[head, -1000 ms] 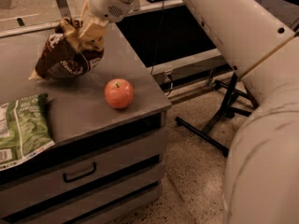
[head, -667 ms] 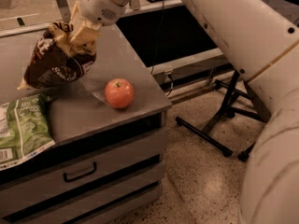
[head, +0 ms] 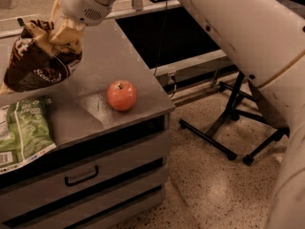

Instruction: Move brown chip bag near green jalapeno chip bag

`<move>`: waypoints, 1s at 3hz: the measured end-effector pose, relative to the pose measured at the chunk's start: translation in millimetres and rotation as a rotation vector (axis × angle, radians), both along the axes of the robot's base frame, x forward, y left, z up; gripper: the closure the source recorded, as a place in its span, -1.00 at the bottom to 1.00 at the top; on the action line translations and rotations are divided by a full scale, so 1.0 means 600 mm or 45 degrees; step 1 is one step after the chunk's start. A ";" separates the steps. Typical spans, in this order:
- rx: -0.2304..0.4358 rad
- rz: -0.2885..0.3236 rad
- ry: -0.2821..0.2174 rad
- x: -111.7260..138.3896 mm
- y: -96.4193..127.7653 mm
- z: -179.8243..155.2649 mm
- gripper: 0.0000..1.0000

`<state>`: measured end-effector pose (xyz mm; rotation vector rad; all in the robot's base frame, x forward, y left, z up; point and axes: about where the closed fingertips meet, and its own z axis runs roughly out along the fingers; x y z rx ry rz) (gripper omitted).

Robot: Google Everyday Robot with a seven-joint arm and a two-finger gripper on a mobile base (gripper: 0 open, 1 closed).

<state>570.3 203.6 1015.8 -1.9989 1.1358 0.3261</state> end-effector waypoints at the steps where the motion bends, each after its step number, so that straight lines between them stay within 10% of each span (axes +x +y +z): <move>1: 0.041 -0.003 -0.025 -0.002 0.017 0.013 0.58; 3: 0.038 0.005 -0.023 -0.006 0.023 0.011 -0.51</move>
Offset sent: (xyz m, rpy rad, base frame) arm -0.0012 0.0092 0.0072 0.0292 -0.0176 -0.0024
